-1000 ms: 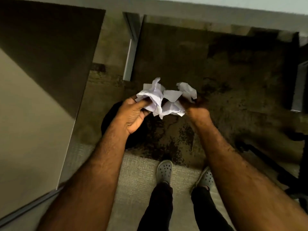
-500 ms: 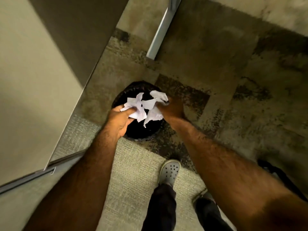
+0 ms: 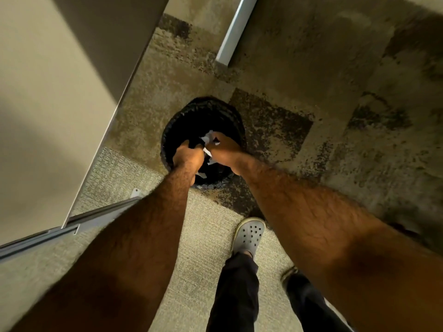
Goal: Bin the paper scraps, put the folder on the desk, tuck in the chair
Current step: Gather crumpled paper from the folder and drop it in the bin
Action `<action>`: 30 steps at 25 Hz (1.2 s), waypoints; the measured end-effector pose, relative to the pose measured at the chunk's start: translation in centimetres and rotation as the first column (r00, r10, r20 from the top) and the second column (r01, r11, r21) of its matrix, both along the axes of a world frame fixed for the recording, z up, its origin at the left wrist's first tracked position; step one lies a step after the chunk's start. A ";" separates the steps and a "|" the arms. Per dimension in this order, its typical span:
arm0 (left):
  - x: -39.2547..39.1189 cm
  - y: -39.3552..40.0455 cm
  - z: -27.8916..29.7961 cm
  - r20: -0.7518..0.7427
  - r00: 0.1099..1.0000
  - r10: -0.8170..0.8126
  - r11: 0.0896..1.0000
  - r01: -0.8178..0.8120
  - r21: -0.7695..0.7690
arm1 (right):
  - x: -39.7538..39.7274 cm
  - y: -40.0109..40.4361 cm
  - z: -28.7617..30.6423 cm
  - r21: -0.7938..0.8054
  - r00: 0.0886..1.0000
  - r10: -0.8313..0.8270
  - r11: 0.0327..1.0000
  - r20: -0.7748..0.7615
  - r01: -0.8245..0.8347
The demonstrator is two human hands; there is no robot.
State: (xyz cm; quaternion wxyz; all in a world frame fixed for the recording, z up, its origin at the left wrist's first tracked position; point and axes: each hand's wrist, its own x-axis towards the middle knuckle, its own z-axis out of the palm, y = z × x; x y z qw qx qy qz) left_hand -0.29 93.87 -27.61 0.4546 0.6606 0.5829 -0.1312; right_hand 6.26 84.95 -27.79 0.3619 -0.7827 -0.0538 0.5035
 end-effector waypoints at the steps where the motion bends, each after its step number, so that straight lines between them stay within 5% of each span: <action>1: 0.0 -0.2 0.3 0.001 0.999 -0.041 0.999 0.041 0.030 | -0.1 -0.1 0.4 0.005 1.000 -0.007 1.000 0.008 0.007; 6: 0.7 -1.6 3.7 0.033 0.965 -0.259 0.938 0.243 0.246 | -0.3 -2.3 4.1 0.106 0.958 -0.113 0.990 0.265 0.088; 16: 3.2 -8.7 16.9 0.215 0.849 -0.483 0.844 0.386 0.372 | 1.7 -12.4 17.5 0.069 0.882 -0.136 0.991 0.451 0.118; 24: 9.7 -20.6 27.2 0.249 0.640 -0.727 0.678 0.611 0.409 | 2.4 -24.6 28.2 0.122 0.697 -0.435 0.884 0.570 0.452; 30: 11.1 -32.3 31.4 0.309 0.376 -0.874 0.482 0.754 0.447 | 0.4 -35.9 32.1 0.171 0.475 -0.569 0.742 0.672 0.648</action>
